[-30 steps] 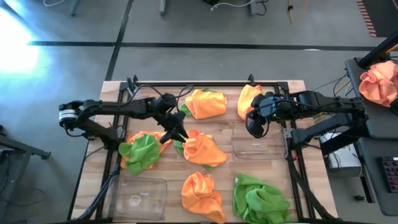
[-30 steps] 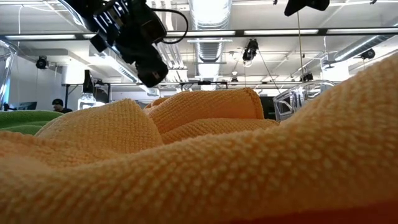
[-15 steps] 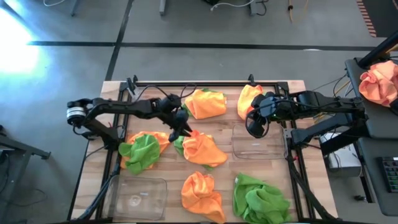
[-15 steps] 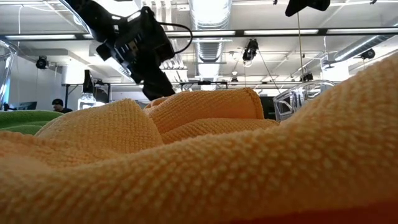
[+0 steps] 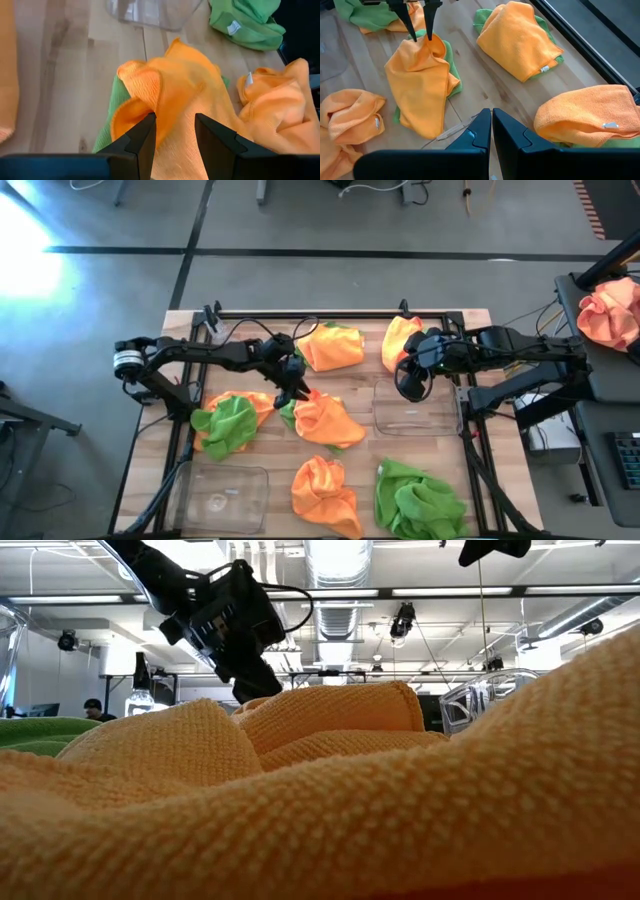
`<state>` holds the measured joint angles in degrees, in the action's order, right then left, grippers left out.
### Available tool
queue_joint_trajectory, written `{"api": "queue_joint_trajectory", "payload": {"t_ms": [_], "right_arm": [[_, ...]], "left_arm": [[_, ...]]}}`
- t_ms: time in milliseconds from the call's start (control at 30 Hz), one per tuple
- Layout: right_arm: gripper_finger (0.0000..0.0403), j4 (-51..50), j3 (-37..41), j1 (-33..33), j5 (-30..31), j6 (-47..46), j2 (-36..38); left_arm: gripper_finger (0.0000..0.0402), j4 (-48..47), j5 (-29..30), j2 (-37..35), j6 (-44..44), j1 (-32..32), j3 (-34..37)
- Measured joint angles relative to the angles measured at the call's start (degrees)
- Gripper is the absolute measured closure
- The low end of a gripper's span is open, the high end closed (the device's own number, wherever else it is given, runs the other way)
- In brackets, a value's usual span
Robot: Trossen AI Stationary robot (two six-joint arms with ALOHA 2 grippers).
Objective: Sort microfiber towel by color & place in baskets
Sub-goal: Put the center yellow towel into the left transparent bin
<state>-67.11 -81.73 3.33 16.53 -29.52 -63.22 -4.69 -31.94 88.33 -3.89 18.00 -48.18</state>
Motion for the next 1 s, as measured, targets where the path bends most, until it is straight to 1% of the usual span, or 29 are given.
{"api": "queue_joint_trajectory", "payload": {"t_ms": [233, 733, 1000], "right_arm": [[0.0390, 0.00, 0.00, 0.00, 0.00, 0.00, 0.00], [0.0390, 0.00, 0.04, 0.00, 0.00, 0.00, 0.00], [0.0390, 0.02, 0.04, 0.00, 0.00, 0.00, 0.00]], "left_arm": [[0.0281, 0.65, -0.01, 0.36, 4.27, 0.88, -0.80], [0.0281, -3.02, -0.16, 5.24, 4.67, 0.85, -0.87], [0.0281, -3.18, -0.20, 5.42, 4.80, 0.85, -0.95]]}}
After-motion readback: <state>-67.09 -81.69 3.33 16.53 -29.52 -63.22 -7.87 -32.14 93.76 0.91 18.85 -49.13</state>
